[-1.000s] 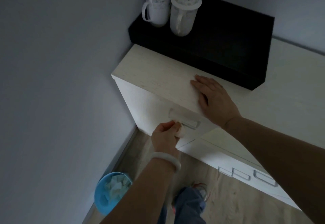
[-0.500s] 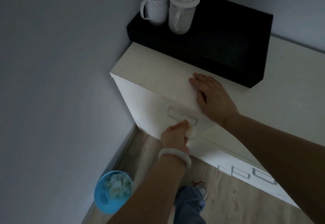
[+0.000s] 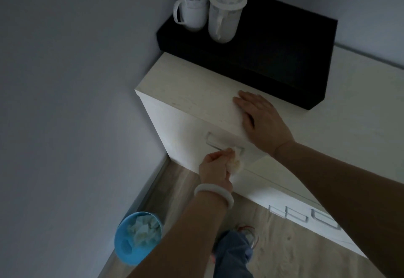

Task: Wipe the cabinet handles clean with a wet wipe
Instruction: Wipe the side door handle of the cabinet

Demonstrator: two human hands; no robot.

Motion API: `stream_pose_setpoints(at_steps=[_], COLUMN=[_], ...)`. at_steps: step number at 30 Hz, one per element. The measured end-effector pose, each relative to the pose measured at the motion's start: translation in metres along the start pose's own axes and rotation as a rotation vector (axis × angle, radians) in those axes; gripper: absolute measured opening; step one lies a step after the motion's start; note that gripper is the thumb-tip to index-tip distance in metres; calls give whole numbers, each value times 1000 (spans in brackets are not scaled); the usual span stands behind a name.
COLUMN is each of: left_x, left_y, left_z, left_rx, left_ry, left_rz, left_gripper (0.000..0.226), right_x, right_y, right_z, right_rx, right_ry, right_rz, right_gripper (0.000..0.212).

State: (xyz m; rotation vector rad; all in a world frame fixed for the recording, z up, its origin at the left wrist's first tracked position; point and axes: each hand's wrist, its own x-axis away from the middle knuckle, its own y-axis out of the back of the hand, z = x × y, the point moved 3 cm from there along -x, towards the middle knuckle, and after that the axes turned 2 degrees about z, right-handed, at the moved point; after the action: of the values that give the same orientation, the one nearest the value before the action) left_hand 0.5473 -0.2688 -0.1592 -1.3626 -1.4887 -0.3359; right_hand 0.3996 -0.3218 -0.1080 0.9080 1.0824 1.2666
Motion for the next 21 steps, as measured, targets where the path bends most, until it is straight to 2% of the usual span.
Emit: stream_pose_setpoints(at_steps=[2, 7, 11, 17, 21], left_x=[-1, -1, -4, -2, 2], left_y=[0, -5, -7, 4, 9], left_z=[2, 16, 19, 16, 14], left_rx=[23, 64, 75, 11, 102], left_ry=[-31, -3, -21, -32, -6], left_rz=[1, 136, 195, 155, 84], left_gripper=[19, 43, 42, 22, 27], right_x=[0, 1, 1, 1, 0], right_y=[0, 1, 2, 3, 3], right_z=[0, 1, 2, 3, 1], right_rx=[4, 10, 9, 9, 14], right_ry=[-1, -2, 1, 0, 7], right_rz=[1, -2, -5, -3, -9], right_gripper=[49, 49, 46, 46, 46])
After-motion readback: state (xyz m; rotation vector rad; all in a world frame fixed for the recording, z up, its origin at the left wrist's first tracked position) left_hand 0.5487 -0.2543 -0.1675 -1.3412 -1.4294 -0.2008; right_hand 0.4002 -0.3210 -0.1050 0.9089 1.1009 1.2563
